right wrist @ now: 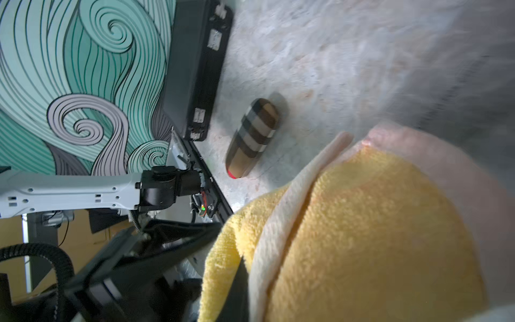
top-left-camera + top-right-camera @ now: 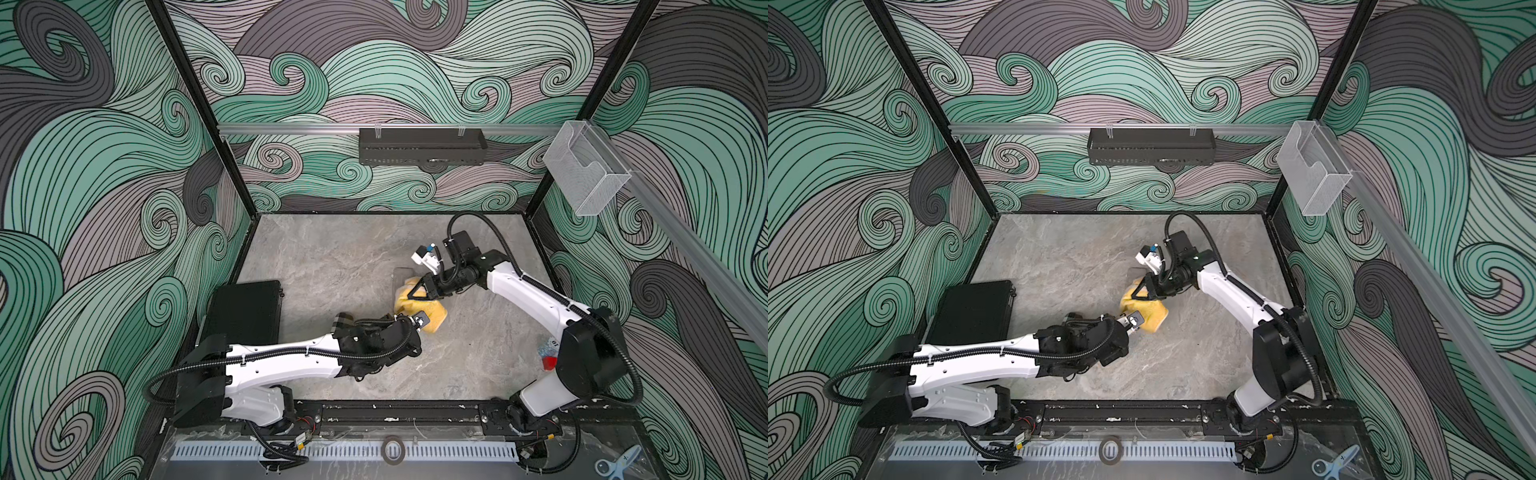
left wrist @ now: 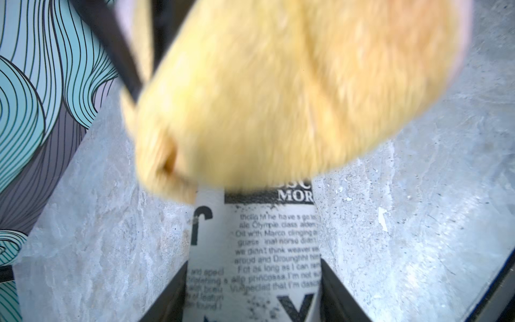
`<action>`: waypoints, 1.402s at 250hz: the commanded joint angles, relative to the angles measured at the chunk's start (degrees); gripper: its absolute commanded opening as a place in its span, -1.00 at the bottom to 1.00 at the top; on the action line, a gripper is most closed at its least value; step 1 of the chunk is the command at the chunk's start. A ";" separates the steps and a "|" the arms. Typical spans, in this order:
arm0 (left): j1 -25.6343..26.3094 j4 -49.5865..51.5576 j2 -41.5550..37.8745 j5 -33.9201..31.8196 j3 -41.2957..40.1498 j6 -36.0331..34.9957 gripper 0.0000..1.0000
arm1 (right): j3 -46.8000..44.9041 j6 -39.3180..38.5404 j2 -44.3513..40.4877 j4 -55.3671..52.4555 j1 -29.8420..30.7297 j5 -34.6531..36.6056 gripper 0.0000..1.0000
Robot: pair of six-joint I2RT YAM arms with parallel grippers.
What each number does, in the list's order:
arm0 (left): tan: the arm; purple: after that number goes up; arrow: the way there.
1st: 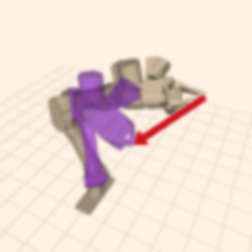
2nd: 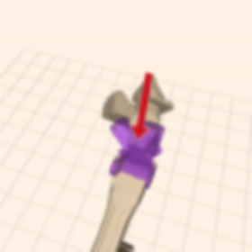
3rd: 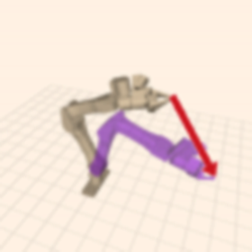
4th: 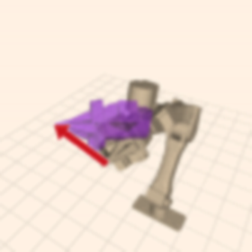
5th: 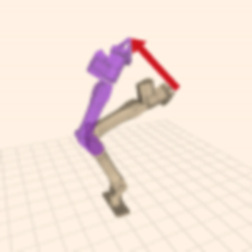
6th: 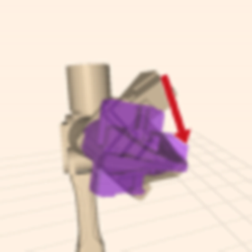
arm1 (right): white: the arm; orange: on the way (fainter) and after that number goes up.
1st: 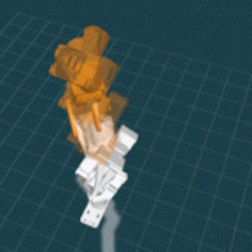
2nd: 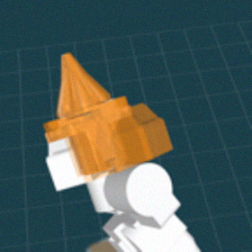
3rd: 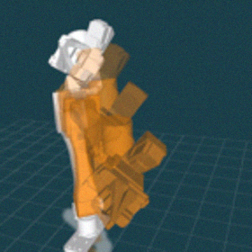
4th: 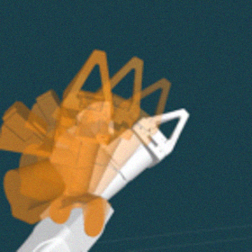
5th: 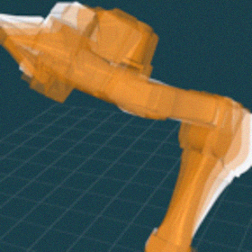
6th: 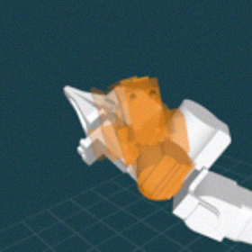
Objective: Wipe the eyeglass case
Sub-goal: Wipe the dirt from the eyeglass case.
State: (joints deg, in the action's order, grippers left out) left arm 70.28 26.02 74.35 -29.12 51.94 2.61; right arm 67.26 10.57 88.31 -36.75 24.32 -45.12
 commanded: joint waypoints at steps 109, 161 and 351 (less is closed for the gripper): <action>-32.65 -14.65 -2.08 59.46 -1.56 30.82 -0.12 | -14.71 10.31 -21.61 8.67 -8.44 10.55 -1.00; -40.91 -24.31 3.48 75.99 -1.54 45.11 -0.12 | -17.37 7.83 -26.34 10.79 -1.47 15.75 -1.00; -42.86 -13.13 9.24 89.90 6.86 41.95 -0.10 | -7.29 -0.20 -14.12 10.77 17.12 53.55 -1.00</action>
State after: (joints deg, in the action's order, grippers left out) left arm 27.49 10.00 83.92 57.39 57.41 46.76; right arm 57.28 9.43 73.38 -24.95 43.05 -2.70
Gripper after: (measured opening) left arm 0.578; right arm 0.148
